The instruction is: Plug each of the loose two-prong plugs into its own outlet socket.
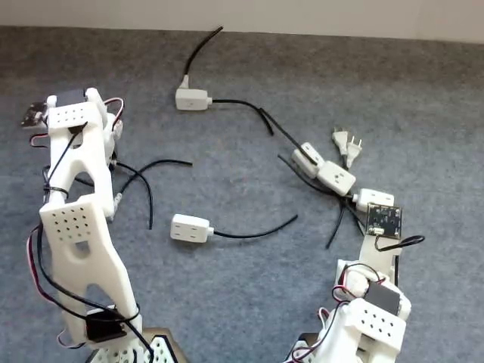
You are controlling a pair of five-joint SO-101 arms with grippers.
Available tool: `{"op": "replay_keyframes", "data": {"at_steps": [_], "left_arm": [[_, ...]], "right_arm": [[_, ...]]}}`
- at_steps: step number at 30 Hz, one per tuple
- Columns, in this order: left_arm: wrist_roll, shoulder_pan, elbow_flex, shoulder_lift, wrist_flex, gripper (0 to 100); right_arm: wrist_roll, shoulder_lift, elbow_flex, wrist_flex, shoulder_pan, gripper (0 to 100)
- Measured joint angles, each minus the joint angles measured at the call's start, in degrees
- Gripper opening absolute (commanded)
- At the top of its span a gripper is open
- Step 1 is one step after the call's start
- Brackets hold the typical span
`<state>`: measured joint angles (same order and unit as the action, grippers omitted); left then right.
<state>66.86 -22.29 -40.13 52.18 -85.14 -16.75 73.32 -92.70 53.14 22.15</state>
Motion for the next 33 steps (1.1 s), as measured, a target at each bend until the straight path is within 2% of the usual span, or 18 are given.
{"op": "replay_keyframes", "data": {"at_steps": [3, 8, 13, 16, 19, 24, 29, 33], "left_arm": [[-11.69, -0.09, -2.64, -0.62, -3.78, 1], [-37.45, -1.93, -10.2, -3.43, -12.92, 1], [-65.32, -1.76, -12.04, -10.55, -14.95, 1], [-77.89, -1.85, -6.51, -16.53, -15.3, 1], [-83.96, -1.85, 3.96, -24.62, -15.38, 1], [-89.32, -1.58, 23.74, -40.88, -15.38, 1], [-94.51, 1.76, 41.05, -54.68, -15.38, 1], [-102.33, 4.22, 55.74, -61.98, -12.4, 1]], "right_arm": [[0.0, 0.0, 0.0, 0.0, 0.0, 1.2], [0.0, 0.0, 0.0, 0.0, 0.0, 1.2], [0.0, 0.0, 0.0, 0.0, 0.0, 1.2], [0.0, 0.0, 0.0, 0.0, 0.0, 1.2], [0.0, 0.0, 0.0, 0.0, 0.0, 1.2], [0.0, 0.0, 0.0, 0.0, 0.0, 1.2], [0.0, 0.0, 0.0, 0.0, 0.0, 1.2], [0.0, 0.0, 0.0, 0.0, 0.0, 1.2]]}}
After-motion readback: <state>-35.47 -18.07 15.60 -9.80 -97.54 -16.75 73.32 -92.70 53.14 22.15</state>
